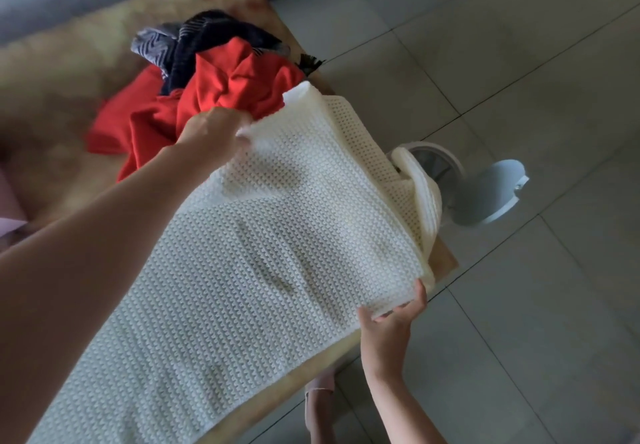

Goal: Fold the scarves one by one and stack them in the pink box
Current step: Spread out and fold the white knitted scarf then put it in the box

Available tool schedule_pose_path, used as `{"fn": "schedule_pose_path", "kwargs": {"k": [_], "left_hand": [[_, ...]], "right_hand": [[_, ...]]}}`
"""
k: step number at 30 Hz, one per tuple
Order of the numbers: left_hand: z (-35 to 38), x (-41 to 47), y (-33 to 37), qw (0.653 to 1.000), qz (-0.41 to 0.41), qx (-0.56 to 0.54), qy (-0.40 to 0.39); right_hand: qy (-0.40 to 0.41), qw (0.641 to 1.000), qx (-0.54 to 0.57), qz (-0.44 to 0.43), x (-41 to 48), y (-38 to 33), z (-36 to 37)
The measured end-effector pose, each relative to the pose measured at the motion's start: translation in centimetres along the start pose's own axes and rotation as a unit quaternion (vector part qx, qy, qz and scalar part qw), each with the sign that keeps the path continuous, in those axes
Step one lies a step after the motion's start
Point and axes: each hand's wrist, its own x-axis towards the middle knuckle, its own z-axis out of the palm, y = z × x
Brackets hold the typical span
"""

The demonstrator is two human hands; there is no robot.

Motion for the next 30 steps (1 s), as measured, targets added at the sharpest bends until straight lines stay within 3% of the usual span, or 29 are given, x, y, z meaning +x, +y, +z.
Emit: {"fn": "schedule_pose_path", "kwargs": {"k": [3, 7, 10, 15, 19, 26, 29, 30], "left_hand": [[-0.8, 0.3, -0.5, 0.989, 0.037, -0.048, 0.132], [-1.7, 0.4, -0.9, 0.973, 0.100, -0.013, 0.208], [-0.6, 0.0, -0.7, 0.986, 0.068, -0.013, 0.153], [0.9, -1.5, -1.7, 0.992, -0.025, -0.113, 0.044], [-0.5, -3.1, -4.9, 0.993, -0.045, -0.093, -0.048], [1.5, -2.9, -2.7, 0.980, -0.085, -0.017, 0.177], [3.2, -2.9, 0.2, 0.957, 0.050, 0.036, 0.283], [3.6, -2.8, 1.4, 0.958, 0.107, 0.042, 0.264]], "right_hand": [[-0.006, 1.000, -0.023, -0.013, 0.2, 0.3, 0.0], [-0.008, 0.998, -0.038, -0.044, 0.3, 0.0, -0.5], [-0.014, 0.996, -0.052, -0.071, 0.2, -0.1, -0.6], [-0.018, 0.995, -0.078, -0.059, 0.2, -0.2, -0.3], [-0.021, 0.995, -0.078, -0.065, 0.0, -0.8, -0.4], [-0.046, 0.985, -0.155, -0.067, 0.0, -0.6, -0.6], [0.034, 0.960, -0.254, -0.114, 1.1, -0.9, -0.9], [0.060, 0.956, -0.259, -0.127, 1.8, -1.1, -1.1]]}}
